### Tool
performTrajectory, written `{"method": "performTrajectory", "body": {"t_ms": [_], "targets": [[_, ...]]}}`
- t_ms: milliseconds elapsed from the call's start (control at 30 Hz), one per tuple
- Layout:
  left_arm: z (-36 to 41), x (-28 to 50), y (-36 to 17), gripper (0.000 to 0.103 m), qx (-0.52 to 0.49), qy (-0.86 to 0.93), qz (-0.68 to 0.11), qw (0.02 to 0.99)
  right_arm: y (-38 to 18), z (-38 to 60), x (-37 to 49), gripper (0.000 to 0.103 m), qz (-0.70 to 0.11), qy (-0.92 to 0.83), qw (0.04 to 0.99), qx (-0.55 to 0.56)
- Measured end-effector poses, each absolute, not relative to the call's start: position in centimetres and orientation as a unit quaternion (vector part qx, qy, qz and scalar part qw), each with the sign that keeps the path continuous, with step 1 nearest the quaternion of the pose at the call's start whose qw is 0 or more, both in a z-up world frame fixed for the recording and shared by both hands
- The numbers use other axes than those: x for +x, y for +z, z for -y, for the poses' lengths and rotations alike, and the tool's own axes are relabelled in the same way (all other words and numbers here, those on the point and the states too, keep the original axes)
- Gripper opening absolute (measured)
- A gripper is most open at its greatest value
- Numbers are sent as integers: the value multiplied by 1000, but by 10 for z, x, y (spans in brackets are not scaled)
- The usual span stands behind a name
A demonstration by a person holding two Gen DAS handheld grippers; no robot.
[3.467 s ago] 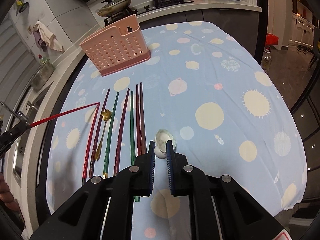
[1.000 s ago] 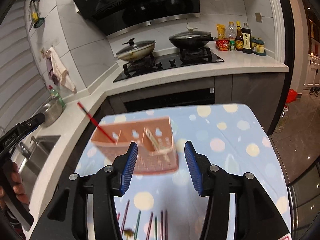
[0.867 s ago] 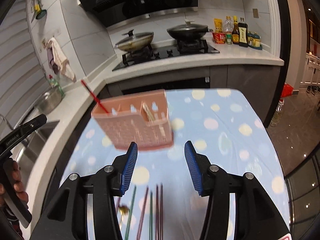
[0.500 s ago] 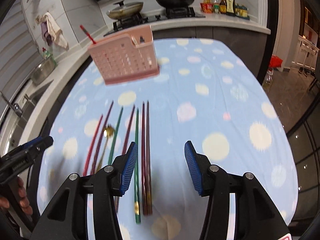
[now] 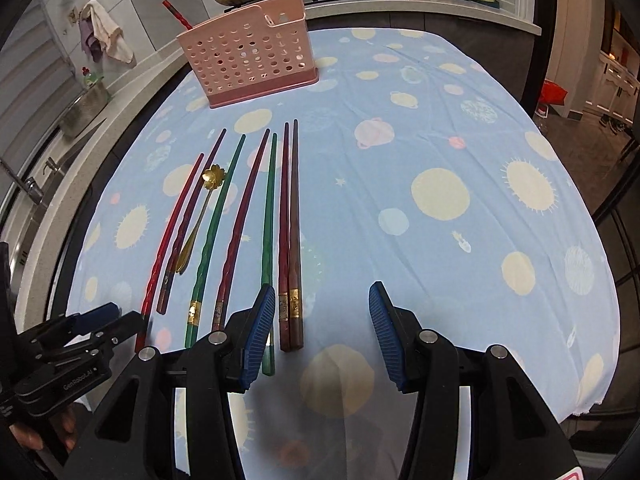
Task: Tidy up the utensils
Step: 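Grasp another red chopstick with the left tool while the right tool grasps a dark-brown chopstick, then lift both chopsticks and carry them toward the pink holder with both tools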
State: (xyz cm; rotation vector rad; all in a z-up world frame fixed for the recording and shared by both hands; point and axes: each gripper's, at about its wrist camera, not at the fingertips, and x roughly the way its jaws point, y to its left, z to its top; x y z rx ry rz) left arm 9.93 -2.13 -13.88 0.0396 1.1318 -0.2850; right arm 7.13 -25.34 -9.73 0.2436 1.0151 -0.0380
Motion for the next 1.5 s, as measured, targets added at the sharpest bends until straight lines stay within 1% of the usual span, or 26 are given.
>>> {"method": "performTrajectory", "body": {"t_ms": [200, 233, 300, 367, 400, 467, 633, 833, 1233, 1400, 1500], "targets": [[20, 96, -141, 37, 21, -136, -536, 833, -102, 251, 70, 48, -492, -13, 862, 121], [20, 96, -141, 33, 21, -136, -537, 832, -104, 251, 70, 48, -493, -13, 861, 122], [20, 97, -141, 29, 18, -137, -537, 832, -105, 250, 70, 47, -493, -14, 861, 122], [20, 98, -141, 13, 17, -140, -536, 833, -107, 250, 70, 43, -495, -14, 861, 121], [19, 99, -141, 11, 15, -142, -536, 832, -108, 250, 71, 41, -496, -13, 859, 122], [18, 100, -141, 8, 8, -143, -537, 831, -111, 249, 73, 33, -500, -11, 857, 120], [18, 101, -141, 8, 7, -142, -538, 831, -120, 244, 75, 22, -511, -3, 852, 112], [19, 101, -141, 8, 9, -142, -539, 830, -126, 239, 79, 17, -517, 1, 850, 102], [20, 103, -142, 8, 9, -142, -540, 830, -132, 238, 82, 17, -521, 2, 849, 89], [19, 104, -143, 8, 3, -144, -541, 829, -133, 238, 83, 14, -518, 3, 851, 89], [17, 105, -143, 8, -3, -146, -541, 828, -133, 237, 83, 9, -517, 4, 852, 86]]}}
